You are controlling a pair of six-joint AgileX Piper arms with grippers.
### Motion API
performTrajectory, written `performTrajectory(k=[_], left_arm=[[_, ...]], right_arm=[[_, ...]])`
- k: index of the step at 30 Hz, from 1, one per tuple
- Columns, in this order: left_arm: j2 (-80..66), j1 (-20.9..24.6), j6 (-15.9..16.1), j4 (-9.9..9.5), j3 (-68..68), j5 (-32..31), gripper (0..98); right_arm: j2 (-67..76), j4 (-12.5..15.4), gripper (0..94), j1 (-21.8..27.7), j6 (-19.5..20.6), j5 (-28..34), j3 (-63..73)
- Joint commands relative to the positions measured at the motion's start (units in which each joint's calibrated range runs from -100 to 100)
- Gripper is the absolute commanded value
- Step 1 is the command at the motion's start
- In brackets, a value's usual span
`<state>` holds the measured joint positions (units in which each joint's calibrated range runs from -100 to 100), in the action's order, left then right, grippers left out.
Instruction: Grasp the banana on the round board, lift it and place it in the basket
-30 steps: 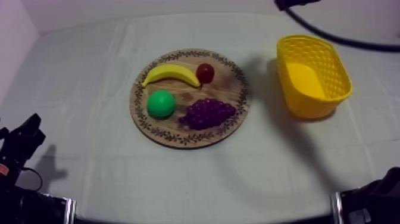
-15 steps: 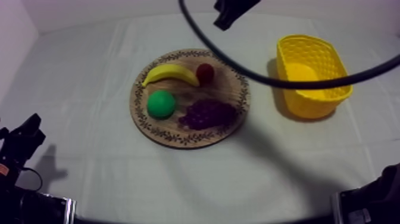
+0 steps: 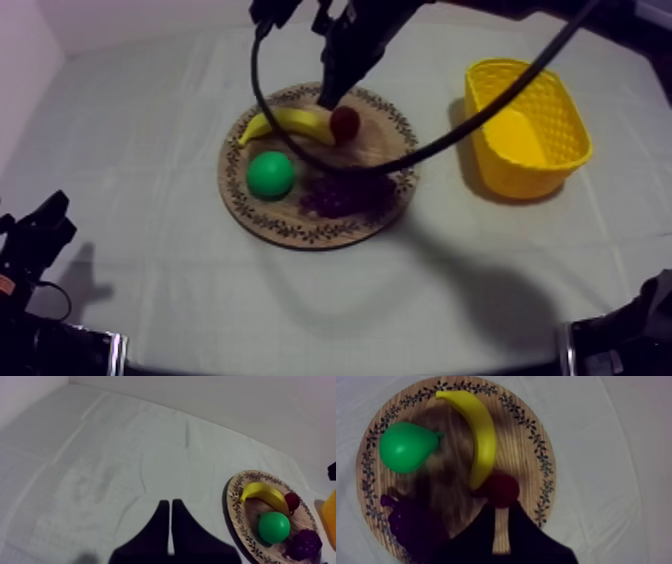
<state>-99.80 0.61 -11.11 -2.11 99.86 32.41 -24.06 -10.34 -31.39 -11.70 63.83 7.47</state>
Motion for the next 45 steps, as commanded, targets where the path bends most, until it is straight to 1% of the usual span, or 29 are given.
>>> performTrajectory(k=[1,6,15,21,23,25,27,31,34,36,39,45], left_arm=[[0.0,0.0,0.0,-0.02,0.0,0.0,0.1],[0.0,0.0,0.0,-0.02,0.0,0.0,0.1],[0.0,0.0,0.0,-0.02,0.0,0.0,0.1],[0.0,0.0,0.0,-0.02,0.0,0.0,0.1],[0.0,0.0,0.0,-0.02,0.0,0.0,0.1],[0.0,0.0,0.0,-0.02,0.0,0.0,0.1],[0.0,0.0,0.0,-0.02,0.0,0.0,0.1],[0.0,0.0,0.0,-0.02,0.0,0.0,0.1],[0.0,0.0,0.0,-0.02,0.0,0.0,0.1],[0.0,0.0,0.0,-0.02,0.0,0.0,0.1],[0.0,0.0,0.0,-0.02,0.0,0.0,0.1],[0.0,0.0,0.0,-0.02,0.0,0.0,0.1]], right_arm=[[-2.1,0.2,10.0,-0.3,0.0,0.1,1.7],[-5.7,0.2,10.6,-1.6,0.3,1.9,7.1],[-9.5,-0.3,12.4,-3.7,-0.4,8.7,16.3],[-10.3,-0.4,14.0,-3.5,-0.5,9.0,17.7],[-10.3,-0.6,16.0,-3.3,-0.3,8.8,17.8],[-10.4,-0.8,19.7,-3.2,0.1,8.7,18.0],[-10.5,-0.7,26.9,-3.2,0.2,9.0,18.3],[-10.6,-1.2,48.4,-3.5,0.9,9.8,18.6],[-10.6,-2.8,64.7,-4.0,2.0,9.5,17.7],[-10.7,-3.9,72.1,-4.3,2.6,9.2,16.7],[-10.8,-4.4,77.1,-4.5,3.2,8.3,15.7],[-11.4,-4.4,78.5,-4.4,3.0,7.9,15.5]])
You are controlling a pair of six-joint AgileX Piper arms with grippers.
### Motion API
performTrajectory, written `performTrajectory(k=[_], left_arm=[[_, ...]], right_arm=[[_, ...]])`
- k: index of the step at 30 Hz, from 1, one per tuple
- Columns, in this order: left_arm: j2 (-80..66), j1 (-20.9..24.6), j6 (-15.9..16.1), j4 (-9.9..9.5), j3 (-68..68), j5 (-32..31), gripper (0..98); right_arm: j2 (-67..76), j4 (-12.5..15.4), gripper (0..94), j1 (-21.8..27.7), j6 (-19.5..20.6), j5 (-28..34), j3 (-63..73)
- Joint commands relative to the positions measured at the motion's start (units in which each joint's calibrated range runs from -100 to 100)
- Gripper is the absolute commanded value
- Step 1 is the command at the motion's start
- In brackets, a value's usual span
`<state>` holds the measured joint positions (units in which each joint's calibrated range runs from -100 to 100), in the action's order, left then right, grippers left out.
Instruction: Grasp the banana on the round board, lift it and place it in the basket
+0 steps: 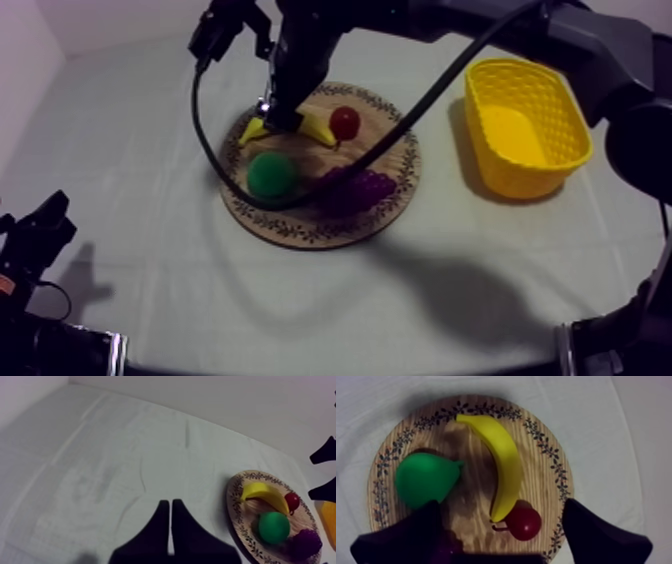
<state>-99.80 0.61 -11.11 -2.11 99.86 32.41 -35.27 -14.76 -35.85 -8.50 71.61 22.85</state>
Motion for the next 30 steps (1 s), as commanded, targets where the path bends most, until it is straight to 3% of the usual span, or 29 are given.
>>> performTrajectory(k=[1,19,30], left_arm=[[0.0,0.0,0.0,-0.02,0.0,0.0,0.1],[0.0,0.0,0.0,-0.02,0.0,0.0,0.1],[0.0,0.0,0.0,-0.02,0.0,0.0,0.1]], right_arm=[[-0.4,0.0,78.4,0.1,-0.2,0.1,0.4],[-13.5,-0.5,74.9,1.2,-2.3,5.3,16.5],[-19.0,-1.4,73.5,1.8,-3.4,6.4,18.6]])
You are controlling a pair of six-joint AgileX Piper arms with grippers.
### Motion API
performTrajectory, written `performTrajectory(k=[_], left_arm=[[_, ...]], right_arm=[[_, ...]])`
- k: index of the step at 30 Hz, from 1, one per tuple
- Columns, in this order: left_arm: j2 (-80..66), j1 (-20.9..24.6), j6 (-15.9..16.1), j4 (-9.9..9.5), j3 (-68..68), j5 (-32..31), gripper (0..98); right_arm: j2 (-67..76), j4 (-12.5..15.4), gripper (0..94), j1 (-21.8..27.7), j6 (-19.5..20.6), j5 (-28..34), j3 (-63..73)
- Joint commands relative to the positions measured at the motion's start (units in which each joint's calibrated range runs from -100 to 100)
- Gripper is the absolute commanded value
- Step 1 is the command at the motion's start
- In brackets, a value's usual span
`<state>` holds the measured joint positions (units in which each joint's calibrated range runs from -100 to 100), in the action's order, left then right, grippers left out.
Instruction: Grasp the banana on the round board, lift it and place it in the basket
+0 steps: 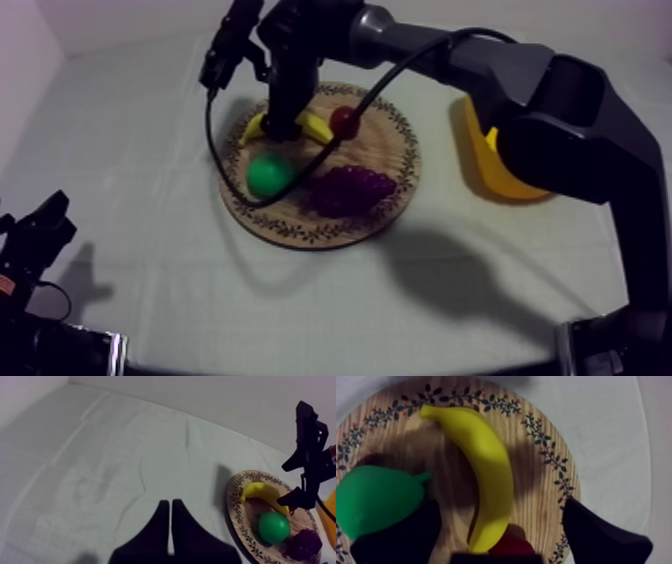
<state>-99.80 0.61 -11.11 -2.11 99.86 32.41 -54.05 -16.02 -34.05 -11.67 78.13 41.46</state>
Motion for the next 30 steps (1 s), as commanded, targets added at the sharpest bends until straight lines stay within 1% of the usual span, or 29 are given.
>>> performTrajectory(k=[1,18,23,30], left_arm=[[0.0,0.0,0.0,-0.02,0.0,0.0,0.1],[0.0,0.0,0.0,-0.02,0.0,0.0,0.1],[0.0,0.0,0.0,-0.02,0.0,0.0,0.1],[0.0,0.0,0.0,-0.02,0.0,0.0,0.1]], right_arm=[[-0.5,-0.2,73.4,0.1,-0.2,-0.2,-0.1],[-4.3,-0.3,72.7,0.2,-0.3,-1.7,0.7],[-5.7,0.1,68.8,0.1,-0.4,-2.1,1.4],[-6.9,0.2,62.2,0.1,0.7,-2.4,3.0]])
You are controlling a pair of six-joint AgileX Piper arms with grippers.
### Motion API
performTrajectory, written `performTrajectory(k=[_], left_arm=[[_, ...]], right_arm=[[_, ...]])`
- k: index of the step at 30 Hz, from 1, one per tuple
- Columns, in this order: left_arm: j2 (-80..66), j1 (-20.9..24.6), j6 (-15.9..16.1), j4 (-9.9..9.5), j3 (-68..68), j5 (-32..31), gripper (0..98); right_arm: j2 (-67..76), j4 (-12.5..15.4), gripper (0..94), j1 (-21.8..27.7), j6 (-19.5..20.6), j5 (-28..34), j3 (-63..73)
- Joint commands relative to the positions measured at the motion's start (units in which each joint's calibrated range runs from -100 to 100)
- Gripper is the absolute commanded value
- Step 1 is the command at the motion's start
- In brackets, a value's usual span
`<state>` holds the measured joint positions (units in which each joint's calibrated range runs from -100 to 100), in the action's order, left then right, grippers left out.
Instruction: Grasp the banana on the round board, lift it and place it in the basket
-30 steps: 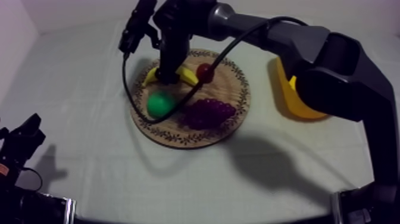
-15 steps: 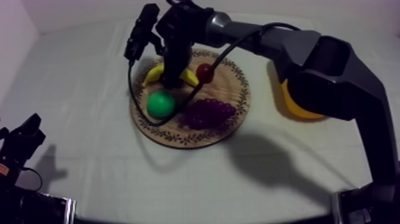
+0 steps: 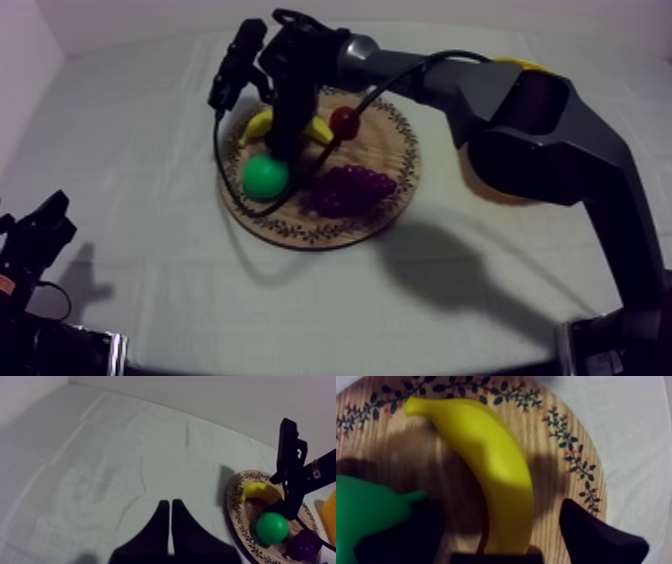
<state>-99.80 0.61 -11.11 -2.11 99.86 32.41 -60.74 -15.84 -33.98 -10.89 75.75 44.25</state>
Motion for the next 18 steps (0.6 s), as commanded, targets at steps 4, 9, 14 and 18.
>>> performTrajectory(k=[4,9,14,18], left_arm=[[0.0,0.0,0.0,-0.02,0.0,0.0,0.1],[0.0,0.0,0.0,-0.02,0.0,0.0,0.1],[0.0,0.0,0.0,-0.02,0.0,0.0,0.1],[0.0,0.0,0.0,-0.02,0.0,0.0,0.1]], right_arm=[[-0.6,0.4,57.6,0.2,-0.4,0.0,1.5],[-1.3,1.5,47.4,0.6,-1.3,0.5,3.6],[-1.9,2.4,38.6,0.9,-2.2,0.6,4.4],[-2.5,2.5,34.3,1.0,-2.6,0.4,4.4]])
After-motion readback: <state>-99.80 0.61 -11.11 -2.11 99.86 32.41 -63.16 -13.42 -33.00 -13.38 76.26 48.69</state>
